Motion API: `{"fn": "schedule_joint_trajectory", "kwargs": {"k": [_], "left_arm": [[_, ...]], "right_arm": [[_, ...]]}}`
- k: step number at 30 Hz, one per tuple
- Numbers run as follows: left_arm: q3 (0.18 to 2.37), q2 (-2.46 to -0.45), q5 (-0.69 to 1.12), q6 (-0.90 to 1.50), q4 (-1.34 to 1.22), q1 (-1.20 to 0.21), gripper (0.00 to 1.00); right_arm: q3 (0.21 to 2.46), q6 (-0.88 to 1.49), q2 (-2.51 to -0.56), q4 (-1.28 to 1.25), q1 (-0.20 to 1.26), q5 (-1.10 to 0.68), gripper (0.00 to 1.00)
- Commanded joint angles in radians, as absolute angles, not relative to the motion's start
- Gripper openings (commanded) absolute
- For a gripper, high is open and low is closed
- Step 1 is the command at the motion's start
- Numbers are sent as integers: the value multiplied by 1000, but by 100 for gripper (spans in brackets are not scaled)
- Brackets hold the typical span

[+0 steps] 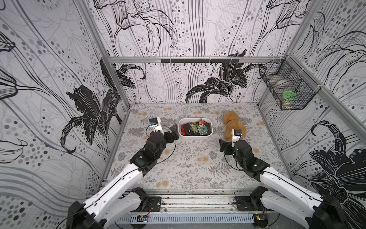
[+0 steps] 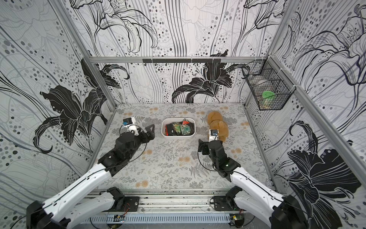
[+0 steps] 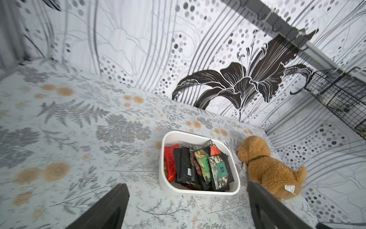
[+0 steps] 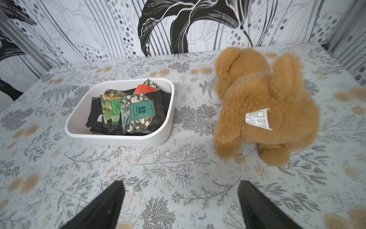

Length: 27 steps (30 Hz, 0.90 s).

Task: Put the tea bags into the storage box
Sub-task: Reset both arms

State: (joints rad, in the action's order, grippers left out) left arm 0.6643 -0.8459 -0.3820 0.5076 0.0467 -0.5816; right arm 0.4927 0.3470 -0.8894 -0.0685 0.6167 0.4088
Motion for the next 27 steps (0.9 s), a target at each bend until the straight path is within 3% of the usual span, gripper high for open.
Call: {"fn": "schedule_joint_trajectory", "kwargs": {"k": [1, 6, 11, 17, 24, 27], "left_arm": [[519, -718, -499, 396, -153, -581, 97], [288, -685, -687, 299, -471, -575, 97], [237, -817, -821, 210, -637, -502, 97], [191, -927, -713, 240, -739, -327, 97], [105, -1124, -614, 170, -1006, -224, 97], [169, -1179, -562, 178, -937, -196, 97]], "right_arm": [[515, 283, -834, -55, 616, 568, 95], [424, 60, -816, -282, 614, 731, 96], [259, -187, -820, -614, 543, 606, 96], [208, -114, -940, -721, 280, 381, 96], [223, -123, -1181, -846, 225, 386, 96], [229, -104, -1288, -923, 192, 361, 96]]}}
